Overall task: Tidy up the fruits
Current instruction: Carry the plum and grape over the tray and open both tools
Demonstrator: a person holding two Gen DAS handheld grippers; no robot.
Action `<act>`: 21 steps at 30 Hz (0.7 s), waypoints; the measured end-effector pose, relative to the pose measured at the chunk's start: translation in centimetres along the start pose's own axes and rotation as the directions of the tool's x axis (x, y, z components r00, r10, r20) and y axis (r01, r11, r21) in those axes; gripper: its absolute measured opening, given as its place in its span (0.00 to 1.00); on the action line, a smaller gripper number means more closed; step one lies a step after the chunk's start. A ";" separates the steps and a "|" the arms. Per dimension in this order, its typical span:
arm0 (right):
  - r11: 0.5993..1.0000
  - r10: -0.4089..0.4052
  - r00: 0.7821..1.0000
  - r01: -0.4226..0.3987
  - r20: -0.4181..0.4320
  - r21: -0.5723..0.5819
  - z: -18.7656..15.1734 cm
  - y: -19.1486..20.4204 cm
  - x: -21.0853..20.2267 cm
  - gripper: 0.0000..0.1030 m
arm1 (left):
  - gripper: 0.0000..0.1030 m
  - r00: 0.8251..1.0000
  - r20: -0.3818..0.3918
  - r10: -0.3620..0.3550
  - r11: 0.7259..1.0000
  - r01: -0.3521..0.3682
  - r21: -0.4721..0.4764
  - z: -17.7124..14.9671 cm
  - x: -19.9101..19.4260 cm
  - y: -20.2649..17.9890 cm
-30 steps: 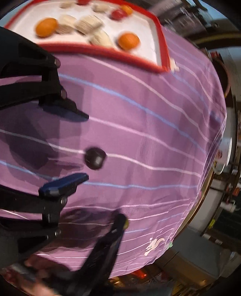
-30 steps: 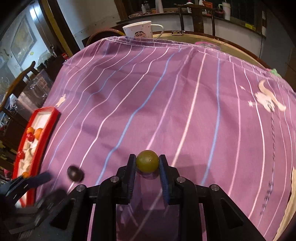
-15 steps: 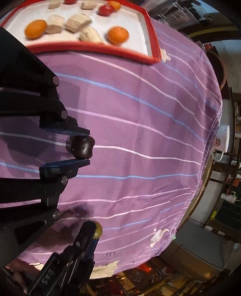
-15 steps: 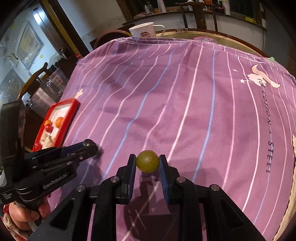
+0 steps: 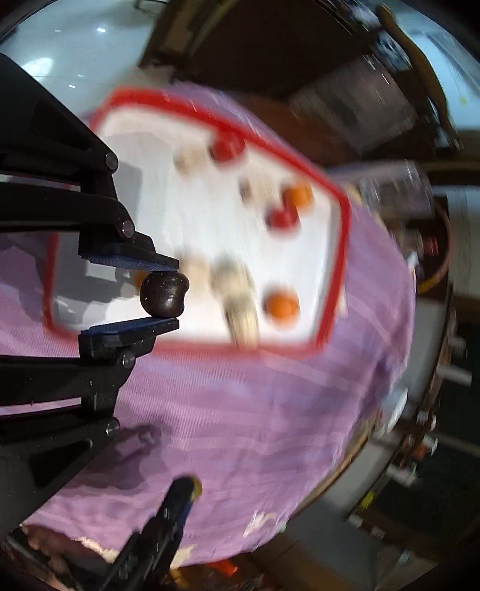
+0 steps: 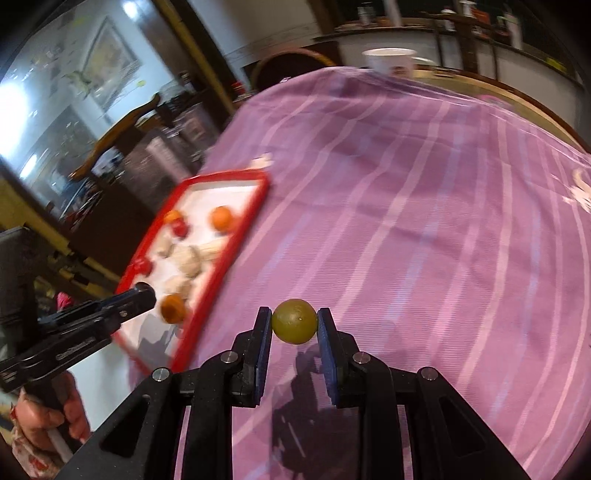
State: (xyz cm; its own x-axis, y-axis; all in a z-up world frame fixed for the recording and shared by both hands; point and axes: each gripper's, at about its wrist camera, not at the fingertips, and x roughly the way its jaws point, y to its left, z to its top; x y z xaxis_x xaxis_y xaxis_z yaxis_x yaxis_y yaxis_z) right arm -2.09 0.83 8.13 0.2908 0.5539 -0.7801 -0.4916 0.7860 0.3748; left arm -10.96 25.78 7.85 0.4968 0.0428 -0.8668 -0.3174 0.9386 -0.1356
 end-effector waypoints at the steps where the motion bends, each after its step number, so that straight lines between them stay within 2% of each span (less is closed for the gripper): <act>1: 1.000 0.012 1.000 -0.012 -0.005 -0.009 0.0 1.0 0.4 0.26 | 0.23 1.000 -0.006 0.012 1.000 -0.012 -0.017 -0.1 0.0 1.2; 3: 0.999 0.038 0.999 -0.039 -0.022 -0.032 0.1 3.3 1.5 0.26 | 0.23 0.999 -0.022 0.035 0.998 -0.036 -0.053 -0.7 0.1 3.8; 8: 0.992 0.076 0.993 -0.084 -0.087 -0.093 -0.7 8.7 4.6 0.26 | 0.23 0.996 -0.063 0.059 0.996 -0.063 -0.069 -1.1 1.2 7.1; 13: 0.985 0.076 0.986 -0.097 -0.147 -0.142 -1.9 12.5 7.6 0.26 | 0.23 0.995 -0.081 0.055 0.997 -0.058 -0.042 -0.8 2.3 8.0; 21: 0.983 0.052 0.981 -0.083 -0.184 -0.162 -2.8 14.8 10.4 0.28 | 0.24 0.995 -0.098 0.019 1.000 -0.021 -0.019 0.5 3.3 8.5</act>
State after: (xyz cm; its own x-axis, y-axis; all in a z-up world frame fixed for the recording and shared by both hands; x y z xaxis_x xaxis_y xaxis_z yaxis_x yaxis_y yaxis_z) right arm -8.67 17.44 4.21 0.1085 0.5342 -0.8384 -0.6408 0.6823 0.3519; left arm -11.64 34.08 4.09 0.4091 0.0265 -0.9121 -0.3427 0.9309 -0.1267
